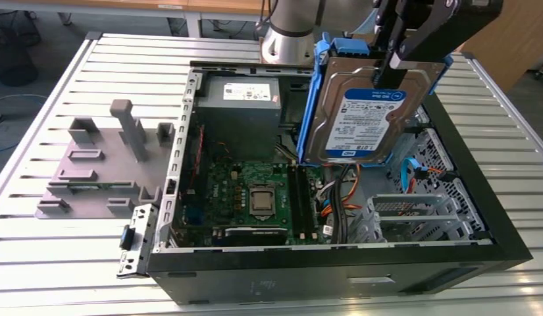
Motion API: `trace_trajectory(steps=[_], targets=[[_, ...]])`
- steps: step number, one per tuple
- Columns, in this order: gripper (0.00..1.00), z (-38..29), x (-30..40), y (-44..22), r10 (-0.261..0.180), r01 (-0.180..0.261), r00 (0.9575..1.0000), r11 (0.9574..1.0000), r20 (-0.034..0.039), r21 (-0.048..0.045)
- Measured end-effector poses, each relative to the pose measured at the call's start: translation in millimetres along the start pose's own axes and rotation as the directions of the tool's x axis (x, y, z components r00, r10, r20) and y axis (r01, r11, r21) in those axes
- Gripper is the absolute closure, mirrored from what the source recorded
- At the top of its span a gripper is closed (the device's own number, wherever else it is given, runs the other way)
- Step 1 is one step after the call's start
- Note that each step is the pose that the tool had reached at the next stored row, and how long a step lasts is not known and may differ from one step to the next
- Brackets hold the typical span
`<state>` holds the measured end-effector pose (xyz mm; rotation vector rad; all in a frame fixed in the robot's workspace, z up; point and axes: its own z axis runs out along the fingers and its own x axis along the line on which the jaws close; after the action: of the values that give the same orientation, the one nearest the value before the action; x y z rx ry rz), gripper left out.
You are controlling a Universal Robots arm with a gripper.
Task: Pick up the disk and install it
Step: 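Pick up the disk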
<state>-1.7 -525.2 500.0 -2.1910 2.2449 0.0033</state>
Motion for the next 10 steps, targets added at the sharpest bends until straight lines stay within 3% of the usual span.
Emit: trace_trajectory(steps=[5, 10], targets=[[0.65, 0.0, 0.4, -0.1, 0.000, 0.000, 1.0000, 1.0000, -0.0001, 0.0000], [0.65, 0.0, 5.0, -0.2, 0.000, 0.000, 1.0000, 1.0000, 0.0000, 0.0000]])
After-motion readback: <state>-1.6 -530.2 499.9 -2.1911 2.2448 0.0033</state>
